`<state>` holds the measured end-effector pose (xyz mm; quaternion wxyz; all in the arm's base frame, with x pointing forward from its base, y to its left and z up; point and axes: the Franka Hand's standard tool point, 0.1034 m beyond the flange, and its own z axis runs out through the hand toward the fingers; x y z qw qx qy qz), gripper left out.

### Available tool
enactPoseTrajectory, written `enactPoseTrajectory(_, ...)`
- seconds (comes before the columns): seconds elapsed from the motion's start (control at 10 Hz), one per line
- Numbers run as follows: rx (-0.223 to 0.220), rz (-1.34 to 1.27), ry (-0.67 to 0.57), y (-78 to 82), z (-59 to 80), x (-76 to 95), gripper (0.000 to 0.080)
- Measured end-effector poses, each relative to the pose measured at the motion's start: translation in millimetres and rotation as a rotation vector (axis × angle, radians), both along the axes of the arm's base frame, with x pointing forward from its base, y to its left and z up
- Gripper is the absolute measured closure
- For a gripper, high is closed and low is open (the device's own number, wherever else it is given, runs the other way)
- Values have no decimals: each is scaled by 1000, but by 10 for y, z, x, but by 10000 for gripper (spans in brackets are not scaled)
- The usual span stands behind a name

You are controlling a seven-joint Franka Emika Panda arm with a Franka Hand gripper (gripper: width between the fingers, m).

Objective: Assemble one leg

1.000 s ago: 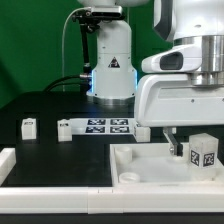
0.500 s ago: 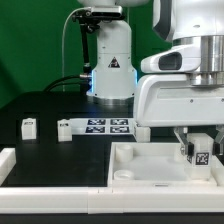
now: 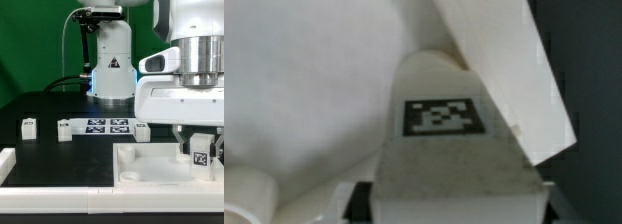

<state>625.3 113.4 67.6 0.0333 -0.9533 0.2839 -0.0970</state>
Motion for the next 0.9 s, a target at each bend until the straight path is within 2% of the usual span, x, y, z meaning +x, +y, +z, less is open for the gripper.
enactPoseTrajectory(0.2, 50, -286, 5, -18, -1, -15, 506)
enactPoseTrajectory(0.5, 101, -614, 20, -28, 3, -46, 506)
enactPoseTrajectory(0.6, 102, -617, 20, -28, 3, -47, 506)
enactPoseTrajectory(0.7, 98, -598, 21, -27, 1, -48, 444)
enactPoseTrajectory(0.9, 94, -568, 22, -22, 0, -50, 185)
